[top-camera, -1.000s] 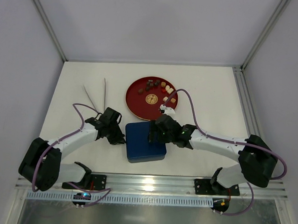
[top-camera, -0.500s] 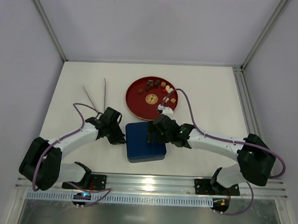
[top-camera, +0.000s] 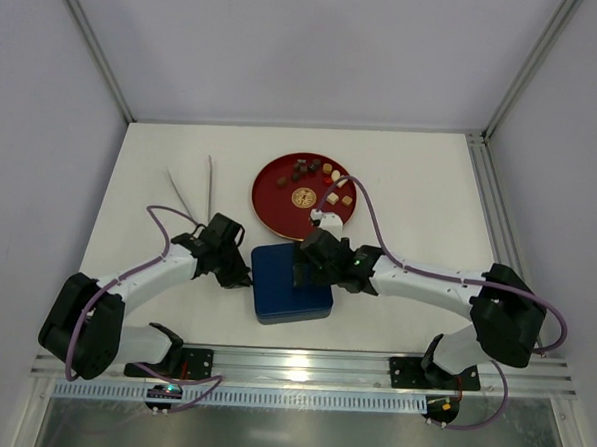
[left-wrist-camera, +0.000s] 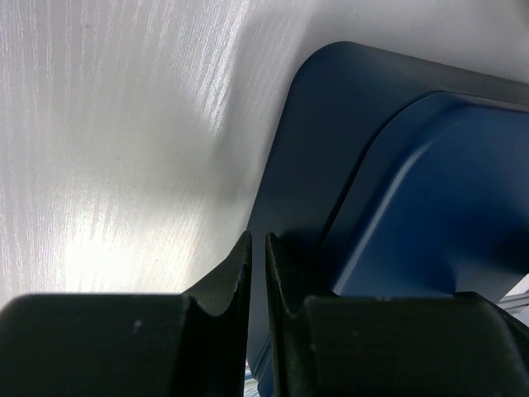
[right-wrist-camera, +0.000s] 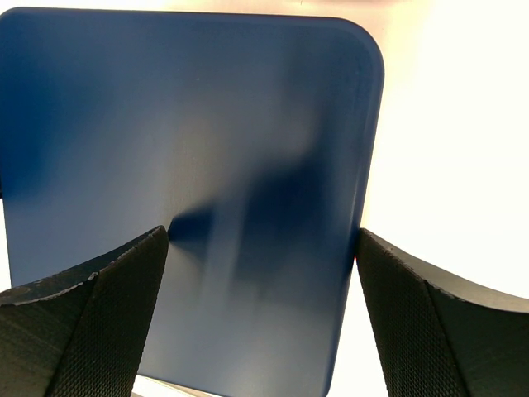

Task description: Pack the chocolate

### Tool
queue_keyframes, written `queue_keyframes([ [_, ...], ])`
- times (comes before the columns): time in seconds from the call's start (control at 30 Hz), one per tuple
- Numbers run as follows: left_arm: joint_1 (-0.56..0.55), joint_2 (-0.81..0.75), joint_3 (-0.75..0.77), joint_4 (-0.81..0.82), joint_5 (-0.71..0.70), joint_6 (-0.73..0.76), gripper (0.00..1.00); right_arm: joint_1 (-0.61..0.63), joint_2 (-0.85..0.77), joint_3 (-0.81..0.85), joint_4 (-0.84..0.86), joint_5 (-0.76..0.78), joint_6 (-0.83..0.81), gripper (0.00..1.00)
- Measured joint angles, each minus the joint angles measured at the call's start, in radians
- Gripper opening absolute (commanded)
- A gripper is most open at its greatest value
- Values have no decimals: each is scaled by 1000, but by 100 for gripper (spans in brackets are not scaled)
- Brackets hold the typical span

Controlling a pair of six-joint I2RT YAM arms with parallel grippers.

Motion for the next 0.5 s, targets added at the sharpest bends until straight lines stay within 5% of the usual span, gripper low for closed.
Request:
queue_keyframes([
  [0.5, 0, 4, 0, -1, -2, 6, 11, 2, 31, 24, -5, 23, -1, 93],
])
